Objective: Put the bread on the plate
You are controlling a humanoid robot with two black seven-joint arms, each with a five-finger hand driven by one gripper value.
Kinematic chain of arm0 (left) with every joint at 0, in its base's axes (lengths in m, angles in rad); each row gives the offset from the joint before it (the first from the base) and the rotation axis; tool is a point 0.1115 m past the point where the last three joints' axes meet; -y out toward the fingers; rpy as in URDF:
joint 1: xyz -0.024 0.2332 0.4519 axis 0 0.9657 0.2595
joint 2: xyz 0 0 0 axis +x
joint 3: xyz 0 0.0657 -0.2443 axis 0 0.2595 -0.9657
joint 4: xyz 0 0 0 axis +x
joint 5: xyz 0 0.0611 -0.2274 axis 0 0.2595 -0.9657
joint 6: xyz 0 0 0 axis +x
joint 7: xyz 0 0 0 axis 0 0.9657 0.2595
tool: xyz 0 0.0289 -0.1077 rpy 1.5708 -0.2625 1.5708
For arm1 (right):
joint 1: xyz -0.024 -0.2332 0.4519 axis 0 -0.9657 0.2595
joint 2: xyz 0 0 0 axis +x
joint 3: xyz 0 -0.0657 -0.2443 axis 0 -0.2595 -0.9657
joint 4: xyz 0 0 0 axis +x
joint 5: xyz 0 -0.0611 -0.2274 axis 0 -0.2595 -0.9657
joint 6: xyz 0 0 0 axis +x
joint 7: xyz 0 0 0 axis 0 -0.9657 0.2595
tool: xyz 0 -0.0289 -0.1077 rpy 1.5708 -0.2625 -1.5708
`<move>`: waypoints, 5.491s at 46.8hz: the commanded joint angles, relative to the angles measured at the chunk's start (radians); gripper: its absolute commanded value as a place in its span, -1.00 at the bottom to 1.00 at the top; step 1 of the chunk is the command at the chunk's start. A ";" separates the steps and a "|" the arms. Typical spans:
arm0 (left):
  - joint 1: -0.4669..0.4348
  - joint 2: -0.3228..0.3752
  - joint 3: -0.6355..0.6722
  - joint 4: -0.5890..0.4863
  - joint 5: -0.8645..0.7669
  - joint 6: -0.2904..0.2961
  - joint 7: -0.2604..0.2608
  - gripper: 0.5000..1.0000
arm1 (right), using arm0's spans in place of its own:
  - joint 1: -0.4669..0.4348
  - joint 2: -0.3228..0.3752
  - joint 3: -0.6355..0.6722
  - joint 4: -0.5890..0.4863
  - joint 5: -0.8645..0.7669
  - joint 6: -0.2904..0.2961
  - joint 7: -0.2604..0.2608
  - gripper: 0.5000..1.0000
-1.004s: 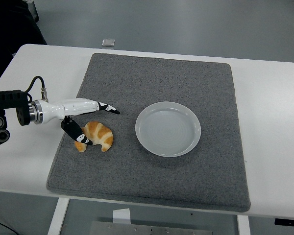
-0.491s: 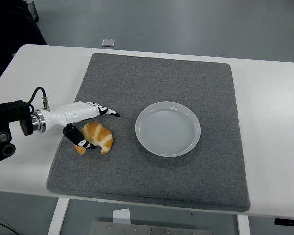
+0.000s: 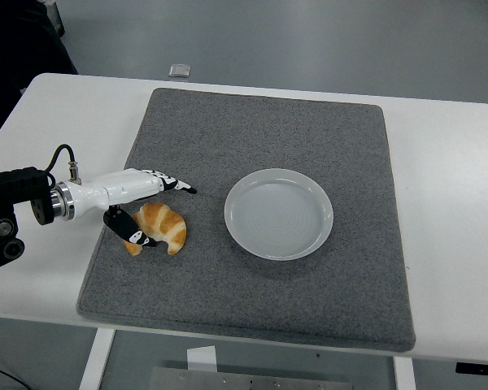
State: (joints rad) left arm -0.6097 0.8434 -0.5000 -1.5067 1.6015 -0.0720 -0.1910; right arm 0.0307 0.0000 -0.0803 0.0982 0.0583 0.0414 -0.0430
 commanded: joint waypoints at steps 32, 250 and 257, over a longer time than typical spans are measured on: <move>-0.065 0.011 0.008 0.000 0.000 -0.031 -0.077 -1.00 | 0.000 0.000 -0.001 0.000 0.000 0.000 0.000 0.81; -0.562 -0.228 0.098 0.396 -1.106 -0.273 0.044 0.98 | 0.000 0.000 0.000 0.000 0.000 0.000 0.000 0.81; -0.561 -0.207 0.098 0.434 -1.255 -0.318 0.073 0.98 | 0.000 0.000 0.000 0.000 0.000 0.000 0.000 0.81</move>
State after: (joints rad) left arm -1.1720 0.6278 -0.4019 -1.0847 0.4091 -0.3827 -0.1394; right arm 0.0303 0.0000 -0.0800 0.0982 0.0583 0.0414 -0.0429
